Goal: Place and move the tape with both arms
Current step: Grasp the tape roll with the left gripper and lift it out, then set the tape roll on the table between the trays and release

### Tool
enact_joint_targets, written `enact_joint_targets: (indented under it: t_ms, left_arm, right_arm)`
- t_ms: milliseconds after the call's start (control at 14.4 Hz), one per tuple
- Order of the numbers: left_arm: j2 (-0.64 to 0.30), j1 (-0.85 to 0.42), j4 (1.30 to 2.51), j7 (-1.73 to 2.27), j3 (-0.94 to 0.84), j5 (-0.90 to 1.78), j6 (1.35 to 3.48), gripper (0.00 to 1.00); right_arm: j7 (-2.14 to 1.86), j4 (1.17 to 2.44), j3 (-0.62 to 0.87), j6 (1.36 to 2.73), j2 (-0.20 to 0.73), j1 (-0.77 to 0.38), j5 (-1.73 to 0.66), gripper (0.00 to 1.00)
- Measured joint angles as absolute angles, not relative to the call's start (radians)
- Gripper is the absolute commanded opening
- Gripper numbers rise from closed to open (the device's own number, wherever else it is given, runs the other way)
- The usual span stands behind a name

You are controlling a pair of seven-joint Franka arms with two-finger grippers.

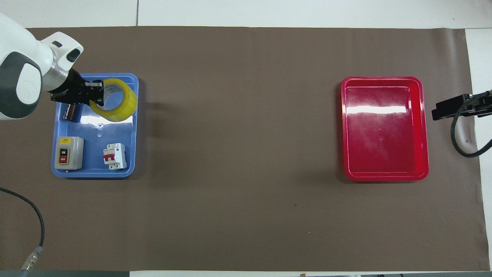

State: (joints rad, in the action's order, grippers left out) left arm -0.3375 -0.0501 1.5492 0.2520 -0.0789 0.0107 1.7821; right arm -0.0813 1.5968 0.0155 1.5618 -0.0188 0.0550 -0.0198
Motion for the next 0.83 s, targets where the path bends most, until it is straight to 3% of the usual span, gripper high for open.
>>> enact_joint_targets:
  t_ms: [485,832]
  left_arm:
    - [-0.416,-0.481,1.496,0.785,-0.087,0.012,1.861,0.00]
    - [-0.559,-0.535,1.496,0.851,-0.085,0.011,2.039,0.00]
  right_arm:
    - [-0.081,1.597,0.015,1.562,-0.019,0.055,-0.020,1.00]
    - [-0.081,1.597,0.015,1.562,-0.019,0.055,-0.020,1.00]
